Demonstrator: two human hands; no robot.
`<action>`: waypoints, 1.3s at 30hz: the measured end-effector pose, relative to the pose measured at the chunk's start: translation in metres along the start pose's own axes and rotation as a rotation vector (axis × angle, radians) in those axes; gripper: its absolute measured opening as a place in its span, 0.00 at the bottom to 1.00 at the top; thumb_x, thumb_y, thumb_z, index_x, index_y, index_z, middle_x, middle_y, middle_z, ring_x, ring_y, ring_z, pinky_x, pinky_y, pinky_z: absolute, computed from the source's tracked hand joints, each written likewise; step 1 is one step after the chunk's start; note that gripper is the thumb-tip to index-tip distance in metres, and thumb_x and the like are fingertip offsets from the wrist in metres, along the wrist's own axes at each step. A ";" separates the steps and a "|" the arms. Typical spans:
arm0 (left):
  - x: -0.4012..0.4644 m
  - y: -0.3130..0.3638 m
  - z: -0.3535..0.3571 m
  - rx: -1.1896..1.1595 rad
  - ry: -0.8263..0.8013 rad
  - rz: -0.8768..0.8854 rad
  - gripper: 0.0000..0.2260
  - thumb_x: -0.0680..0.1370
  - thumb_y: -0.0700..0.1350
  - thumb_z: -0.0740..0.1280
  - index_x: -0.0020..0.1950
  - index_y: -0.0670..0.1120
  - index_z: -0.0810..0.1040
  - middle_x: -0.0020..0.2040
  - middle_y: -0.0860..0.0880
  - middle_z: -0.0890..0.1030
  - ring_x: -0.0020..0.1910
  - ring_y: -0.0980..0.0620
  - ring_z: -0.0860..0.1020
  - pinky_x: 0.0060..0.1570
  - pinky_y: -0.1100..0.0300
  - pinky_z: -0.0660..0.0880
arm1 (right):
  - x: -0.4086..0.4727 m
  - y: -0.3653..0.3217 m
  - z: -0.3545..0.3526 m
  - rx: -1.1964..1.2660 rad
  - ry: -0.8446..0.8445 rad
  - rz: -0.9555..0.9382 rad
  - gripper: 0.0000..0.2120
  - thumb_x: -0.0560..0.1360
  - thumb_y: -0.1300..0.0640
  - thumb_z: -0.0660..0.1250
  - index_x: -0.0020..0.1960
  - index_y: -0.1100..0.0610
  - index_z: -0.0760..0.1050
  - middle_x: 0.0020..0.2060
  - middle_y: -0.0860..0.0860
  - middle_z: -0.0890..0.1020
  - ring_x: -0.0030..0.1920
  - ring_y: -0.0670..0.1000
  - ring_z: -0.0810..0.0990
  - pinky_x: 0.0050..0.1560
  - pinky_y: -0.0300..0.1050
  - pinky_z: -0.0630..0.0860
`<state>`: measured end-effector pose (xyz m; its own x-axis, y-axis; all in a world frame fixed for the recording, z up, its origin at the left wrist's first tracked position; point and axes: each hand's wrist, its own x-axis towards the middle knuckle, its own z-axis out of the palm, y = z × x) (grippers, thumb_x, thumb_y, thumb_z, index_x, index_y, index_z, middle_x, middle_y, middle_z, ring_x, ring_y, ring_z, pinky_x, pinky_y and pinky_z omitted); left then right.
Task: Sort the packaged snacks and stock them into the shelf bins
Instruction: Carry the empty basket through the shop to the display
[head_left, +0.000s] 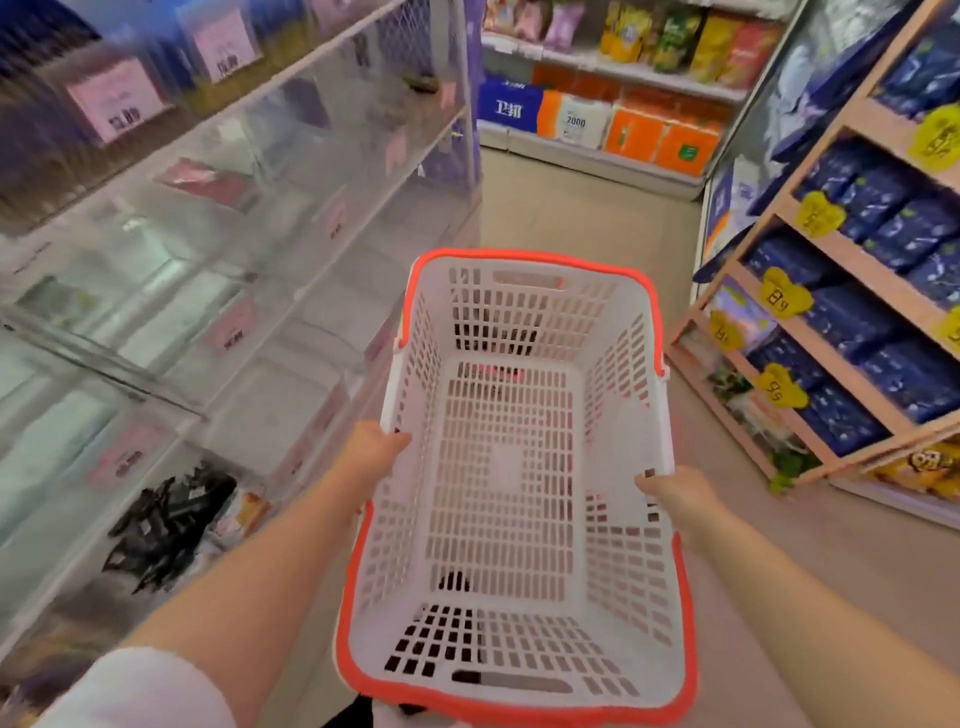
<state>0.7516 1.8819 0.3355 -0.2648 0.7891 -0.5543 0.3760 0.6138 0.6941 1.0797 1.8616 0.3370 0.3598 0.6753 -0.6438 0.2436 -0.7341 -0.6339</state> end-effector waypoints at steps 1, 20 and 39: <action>0.022 0.015 -0.006 0.065 0.004 -0.001 0.07 0.78 0.42 0.63 0.50 0.38 0.72 0.37 0.43 0.75 0.32 0.48 0.73 0.27 0.62 0.67 | 0.016 -0.018 0.007 -0.010 -0.015 0.021 0.13 0.75 0.65 0.66 0.58 0.68 0.74 0.52 0.65 0.80 0.50 0.64 0.80 0.55 0.60 0.76; 0.230 0.095 0.103 0.386 -0.482 0.054 0.17 0.80 0.48 0.61 0.66 0.41 0.73 0.66 0.45 0.74 0.64 0.48 0.72 0.60 0.62 0.65 | 0.270 -0.124 0.152 -0.354 -0.234 0.262 0.03 0.70 0.68 0.64 0.38 0.66 0.71 0.29 0.59 0.76 0.27 0.56 0.76 0.30 0.45 0.73; 0.282 -0.142 0.261 0.026 -0.265 -0.204 0.16 0.75 0.34 0.62 0.60 0.46 0.77 0.39 0.55 0.77 0.39 0.56 0.76 0.35 0.75 0.66 | 0.401 0.031 0.322 -0.366 -0.562 0.496 0.04 0.72 0.66 0.67 0.45 0.61 0.74 0.32 0.53 0.74 0.30 0.49 0.73 0.29 0.40 0.73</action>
<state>0.8550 2.0106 -0.0387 -0.0980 0.6143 -0.7830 0.3621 0.7549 0.5469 0.9414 2.1322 -0.0793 0.0231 0.1315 -0.9910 0.4875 -0.8670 -0.1037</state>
